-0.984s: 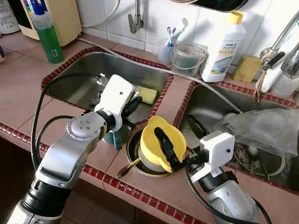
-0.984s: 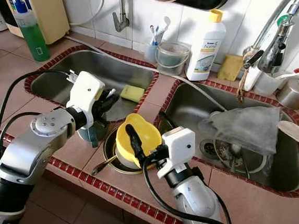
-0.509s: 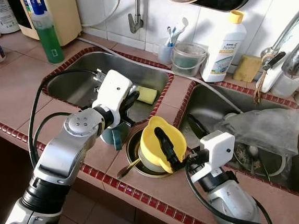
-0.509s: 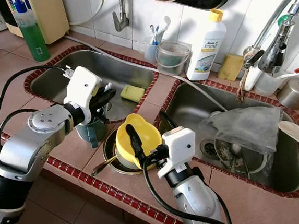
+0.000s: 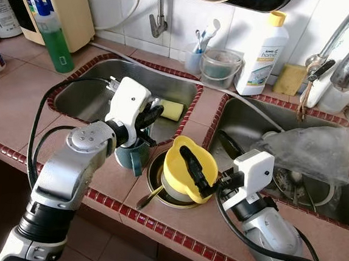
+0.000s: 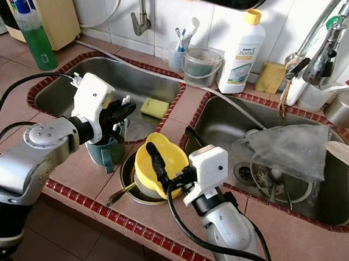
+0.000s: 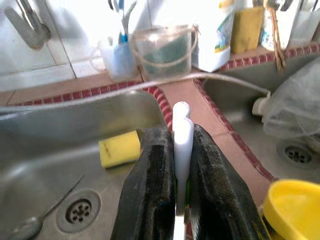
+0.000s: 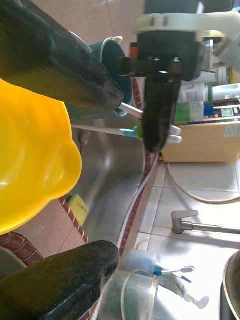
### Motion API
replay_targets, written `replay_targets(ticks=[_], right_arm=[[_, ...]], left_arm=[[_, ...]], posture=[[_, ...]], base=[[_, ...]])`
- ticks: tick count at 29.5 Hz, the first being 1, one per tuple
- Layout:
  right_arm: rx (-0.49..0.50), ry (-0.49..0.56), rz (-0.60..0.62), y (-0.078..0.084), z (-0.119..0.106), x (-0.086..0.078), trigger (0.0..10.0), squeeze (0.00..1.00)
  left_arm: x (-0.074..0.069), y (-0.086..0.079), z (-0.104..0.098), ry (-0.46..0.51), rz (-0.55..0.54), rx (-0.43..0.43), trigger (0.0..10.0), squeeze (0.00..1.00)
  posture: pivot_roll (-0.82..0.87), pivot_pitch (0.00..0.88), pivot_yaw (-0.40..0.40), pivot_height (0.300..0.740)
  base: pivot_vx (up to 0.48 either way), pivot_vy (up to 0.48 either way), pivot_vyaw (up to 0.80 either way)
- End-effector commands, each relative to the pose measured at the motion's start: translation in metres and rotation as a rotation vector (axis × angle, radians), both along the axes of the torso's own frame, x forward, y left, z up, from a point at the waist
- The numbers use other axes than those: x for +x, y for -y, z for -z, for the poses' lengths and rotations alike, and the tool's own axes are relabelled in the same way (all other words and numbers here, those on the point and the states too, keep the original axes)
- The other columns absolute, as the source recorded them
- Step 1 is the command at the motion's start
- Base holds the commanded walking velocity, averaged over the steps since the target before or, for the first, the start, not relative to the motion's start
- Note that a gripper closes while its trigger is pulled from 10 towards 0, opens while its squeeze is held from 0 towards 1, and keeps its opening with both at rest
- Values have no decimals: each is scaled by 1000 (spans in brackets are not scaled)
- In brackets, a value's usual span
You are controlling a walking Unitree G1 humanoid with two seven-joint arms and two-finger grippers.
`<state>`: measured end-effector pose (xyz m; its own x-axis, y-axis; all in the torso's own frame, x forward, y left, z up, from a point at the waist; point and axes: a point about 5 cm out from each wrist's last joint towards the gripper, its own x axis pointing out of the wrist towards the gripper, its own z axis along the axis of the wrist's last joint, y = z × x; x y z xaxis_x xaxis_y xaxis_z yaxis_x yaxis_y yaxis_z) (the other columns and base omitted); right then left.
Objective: Kitchen organization
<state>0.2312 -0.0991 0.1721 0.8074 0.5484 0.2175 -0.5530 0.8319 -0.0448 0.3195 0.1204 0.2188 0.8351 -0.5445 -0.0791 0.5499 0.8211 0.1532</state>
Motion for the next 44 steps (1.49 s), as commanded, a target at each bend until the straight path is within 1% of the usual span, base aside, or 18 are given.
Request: replay_targets(ticks=[1,4,6,9,13,16,20,23,26,33,36,38,40,41,42,43,44], right_arm=[[6,3,-9,0,-2,2,10000,0],[7,4,-12,0,-2,3,10000,0],[7,5,-13,-1,-2,4,10000,0],[9,6,-17,-1,-2,5,10000,0],[9,7,-22,-2,-2,6,10000,0],[9,7,-26,-2,-2,6,10000,0],[10,8,-27,-2,-2,7,10000,0],[16,8,-28,-3,-3,7,10000,0],[17,10,-33,-5,-3,7,10000,0],[17,10,-36,-5,-3,7,10000,0],[19,11,-36,-5,-2,7,10000,0],[20,11,-35,-6,-2,7,10000,0],[22,15,-34,-6,-3,8,10000,0],[22,15,-34,-6,-3,8,10000,0],[23,17,-34,-6,-4,8,10000,0],[25,21,-32,-7,-4,8,10000,0],[25,21,-32,-7,-4,8,10000,0]], left_arm=[[1,-4,-10,24,6,-2,10000,0],[4,-10,-19,45,7,0,10000,0],[4,-12,-23,53,12,2,10000,0],[5,-15,-33,81,30,13,10000,0],[6,-18,-40,91,38,15,10000,0],[8,-20,-46,110,52,41,10000,0],[9,-22,-52,124,56,46,10000,0],[9,-22,-64,157,71,54,10000,0],[8,-21,-81,200,91,44,10000,0],[7,-22,-97,232,103,26,10000,0],[9,-24,-104,259,89,10,10000,0],[11,-25,-106,266,82,7,10000,0],[16,-27,-107,282,57,0,10000,0],[16,-27,-107,282,57,0,10000,0],[20,-29,-107,286,37,-7,10000,0],[27,-31,-105,292,-11,-30,10000,0],[27,-31,-105,292,-11,-30,10000,0]], posture=[[-53,76,31,740],[-48,73,27,740],[-47,72,26,740],[-41,71,23,740],[-39,71,22,740],[-37,70,20,740],[-40,70,21,740],[-40,70,23,740],[-37,69,22,740],[-36,67,21,740],[-37,66,23,740],[-37,66,23,740],[-40,62,26,740],[-40,62,26,740],[-42,60,26,740],[-44,59,26,740],[-44,59,26,740]], base=[[0,0,0],[0,0,0],[0,0,0],[0,0,0],[0,0,0],[0,0,0],[0,0,0],[0,0,0],[0,0,0],[0,0,0],[0,0,0],[0,0,0],[0,0,0],[0,0,0],[0,0,0],[0,0,0],[0,0,0]])
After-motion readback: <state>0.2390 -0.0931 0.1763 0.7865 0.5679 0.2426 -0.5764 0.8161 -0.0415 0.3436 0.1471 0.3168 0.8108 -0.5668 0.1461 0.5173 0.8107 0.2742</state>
